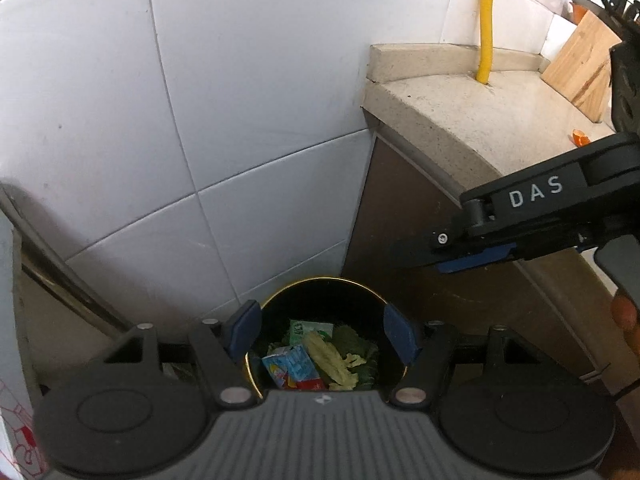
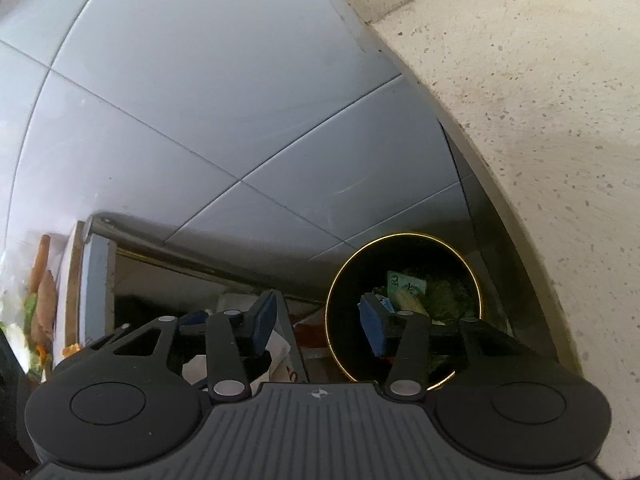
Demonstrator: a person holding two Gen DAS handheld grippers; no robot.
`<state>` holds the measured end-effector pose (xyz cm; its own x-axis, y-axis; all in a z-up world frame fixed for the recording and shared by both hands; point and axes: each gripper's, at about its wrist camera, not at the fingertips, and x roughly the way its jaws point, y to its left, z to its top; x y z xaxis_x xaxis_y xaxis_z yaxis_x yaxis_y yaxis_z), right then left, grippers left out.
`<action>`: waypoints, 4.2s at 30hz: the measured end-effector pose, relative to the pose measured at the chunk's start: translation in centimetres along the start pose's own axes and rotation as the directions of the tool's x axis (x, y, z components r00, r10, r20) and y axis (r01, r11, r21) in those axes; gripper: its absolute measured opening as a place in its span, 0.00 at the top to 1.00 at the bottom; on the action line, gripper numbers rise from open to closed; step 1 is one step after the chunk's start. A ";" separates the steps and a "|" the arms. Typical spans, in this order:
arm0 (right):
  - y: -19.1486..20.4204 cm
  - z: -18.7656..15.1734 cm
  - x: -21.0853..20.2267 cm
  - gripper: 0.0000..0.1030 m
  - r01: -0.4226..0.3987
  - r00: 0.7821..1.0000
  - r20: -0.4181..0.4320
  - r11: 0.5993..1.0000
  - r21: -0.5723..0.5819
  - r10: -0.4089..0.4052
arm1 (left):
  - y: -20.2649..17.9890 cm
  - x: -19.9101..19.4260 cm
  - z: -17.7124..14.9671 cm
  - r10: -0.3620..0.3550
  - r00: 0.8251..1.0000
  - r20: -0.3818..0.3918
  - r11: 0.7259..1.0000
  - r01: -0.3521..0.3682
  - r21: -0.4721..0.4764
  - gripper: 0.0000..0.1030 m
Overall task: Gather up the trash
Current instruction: 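Open both tools to drop the carton and leaf into the bin, then move both open tools up to the orange peels on the counter, then grasp an orange peel with the right tool while the left tool grasps another peel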
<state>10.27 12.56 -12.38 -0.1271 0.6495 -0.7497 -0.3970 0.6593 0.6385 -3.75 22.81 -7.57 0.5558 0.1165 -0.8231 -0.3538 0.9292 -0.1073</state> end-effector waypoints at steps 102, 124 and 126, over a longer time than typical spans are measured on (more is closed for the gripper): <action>-14.0 -3.4 -18.0 0.21 0.422 0.793 0.442 0.901 0.099 -0.420 | -20.2 0.1 10.1 -0.225 0.959 0.171 0.918 0.149 0.367 0.26; -17.8 -2.0 -17.1 0.47 0.403 0.802 0.448 0.912 0.081 -0.394 | -29.8 10.0 17.2 -0.327 0.942 0.080 0.888 0.277 0.368 0.28; -17.7 -2.2 -17.1 0.53 0.413 0.799 0.450 0.908 0.071 -0.399 | -29.9 10.5 17.1 -0.322 0.944 0.070 0.888 0.275 0.370 0.43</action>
<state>17.46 -11.07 -11.27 0.4658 0.4265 -0.7753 -0.3484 0.8938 0.2824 25.56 2.22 -3.45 0.6916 -0.1644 -0.7033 0.1170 0.9864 -0.1155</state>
